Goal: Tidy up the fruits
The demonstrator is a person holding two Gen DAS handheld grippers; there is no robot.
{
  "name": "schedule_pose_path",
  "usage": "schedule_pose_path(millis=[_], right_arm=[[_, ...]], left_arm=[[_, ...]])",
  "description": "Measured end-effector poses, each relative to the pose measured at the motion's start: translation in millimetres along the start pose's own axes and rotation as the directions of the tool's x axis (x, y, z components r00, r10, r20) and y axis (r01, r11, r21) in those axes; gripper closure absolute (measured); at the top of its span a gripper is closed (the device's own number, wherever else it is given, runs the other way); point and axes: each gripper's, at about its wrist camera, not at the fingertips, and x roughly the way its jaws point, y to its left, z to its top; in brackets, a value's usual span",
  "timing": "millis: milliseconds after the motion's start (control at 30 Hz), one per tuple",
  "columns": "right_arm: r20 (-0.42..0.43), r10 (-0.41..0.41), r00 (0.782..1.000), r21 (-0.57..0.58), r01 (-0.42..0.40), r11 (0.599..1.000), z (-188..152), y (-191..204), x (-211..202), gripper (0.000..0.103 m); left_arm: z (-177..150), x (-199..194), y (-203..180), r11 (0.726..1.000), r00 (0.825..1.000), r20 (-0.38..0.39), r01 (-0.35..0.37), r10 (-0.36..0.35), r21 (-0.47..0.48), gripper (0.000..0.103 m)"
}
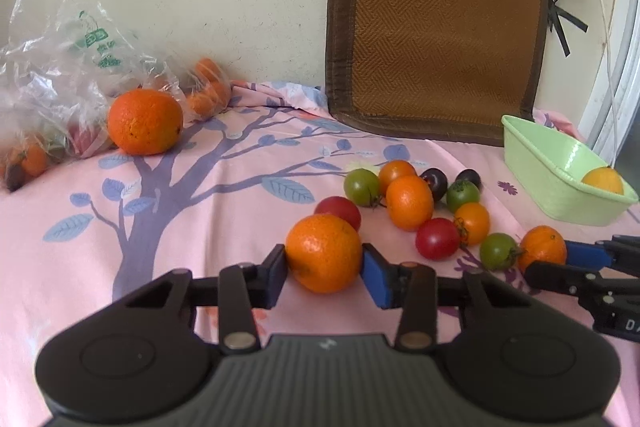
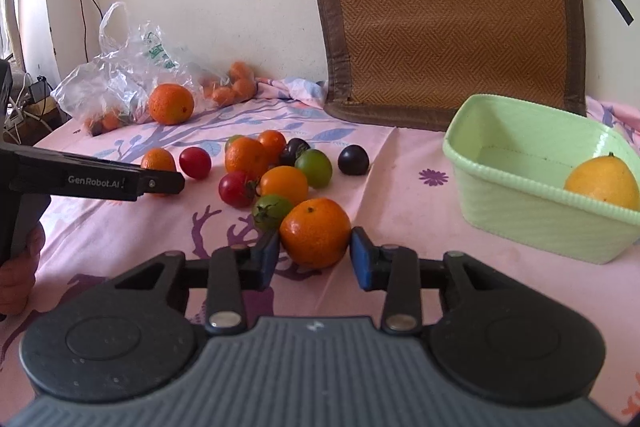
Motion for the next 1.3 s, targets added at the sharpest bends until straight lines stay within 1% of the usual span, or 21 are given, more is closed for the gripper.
schedule_pose_path(millis=[67,133,200,233,333,433,467,500,533,600,733,800,867,900,1000,1033,1167,1300], right_arm=[[0.026,-0.006,1.000,-0.017,0.007,1.000,-5,1,-15,0.063],[0.052,-0.023,0.998,-0.023,0.024,0.999,-10,-2,-29,0.063],[0.093,-0.061,0.994,-0.014,0.062,0.998,-11,-9,-43,0.063],[0.123,-0.088,0.988,-0.005,0.090,0.996,-9,-15,-48,0.063],[0.205,-0.193,0.960,0.030,0.191,0.981,1,-36,-61,0.062],[0.215,-0.240,0.947,0.067,0.231,0.971,13,-62,-58,0.062],[0.206,-0.258,0.944,0.069,0.249,0.966,16,-69,-52,0.062],[0.195,-0.270,0.943,0.072,0.260,0.963,18,-75,-46,0.062],[0.183,-0.270,0.945,0.079,0.260,0.962,20,-81,-41,0.062],[0.163,-0.262,0.951,0.086,0.251,0.964,22,-88,-33,0.062],[0.136,-0.256,0.957,0.054,0.251,0.967,19,-89,-24,0.062],[0.132,-0.268,0.954,0.049,0.263,0.963,19,-88,-23,0.061],[0.127,-0.259,0.958,0.051,0.254,0.966,20,-90,-22,0.061],[0.127,-0.259,0.957,0.049,0.255,0.966,20,-90,-22,0.061],[0.133,-0.271,0.953,0.037,0.269,0.963,20,-88,-21,0.059],[0.130,-0.270,0.954,0.039,0.267,0.963,20,-88,-20,0.059],[0.129,-0.272,0.953,0.040,0.269,0.962,21,-88,-23,0.059],[0.138,-0.274,0.952,0.030,0.272,0.962,21,-81,-29,0.059]], left_arm=[[-9,-14,-8,0.998,0.999,0.004,0.053,-0.053,-0.023,0.064],[-16,-23,-29,0.994,0.994,-0.005,0.111,-0.111,0.002,0.064],[-13,-29,-56,0.983,0.983,-0.010,0.182,-0.182,0.039,0.064],[-8,-30,-69,0.975,0.977,-0.008,0.215,-0.215,0.059,0.064],[19,-26,-107,0.949,0.954,0.014,0.295,-0.299,0.108,0.064],[56,-6,-141,0.929,0.935,0.022,0.347,-0.353,0.129,0.064],[66,4,-150,0.925,0.933,0.014,0.355,-0.360,0.135,0.063],[75,18,-162,0.925,0.934,0.000,0.355,-0.358,0.134,0.063],[82,31,-170,0.928,0.936,-0.017,0.351,-0.351,0.124,0.063],[89,55,-182,0.928,0.935,-0.052,0.354,-0.350,0.116,0.063],[92,84,-199,0.930,0.938,-0.088,0.344,-0.334,0.132,0.063],[91,93,-202,0.935,0.942,-0.101,0.331,-0.320,0.130,0.063],[89,100,-203,0.936,0.940,-0.119,0.332,-0.318,0.118,0.063],[87,103,-202,0.936,0.939,-0.128,0.334,-0.320,0.112,0.063],[85,102,-208,0.938,0.945,-0.112,0.320,-0.306,0.137,0.052],[85,101,-210,0.939,0.948,-0.111,0.313,-0.299,0.141,0.050],[87,93,-209,0.940,0.947,-0.101,0.316,-0.305,0.127,0.050],[90,66,-197,0.939,0.944,-0.046,0.329,-0.326,0.098,0.050]])
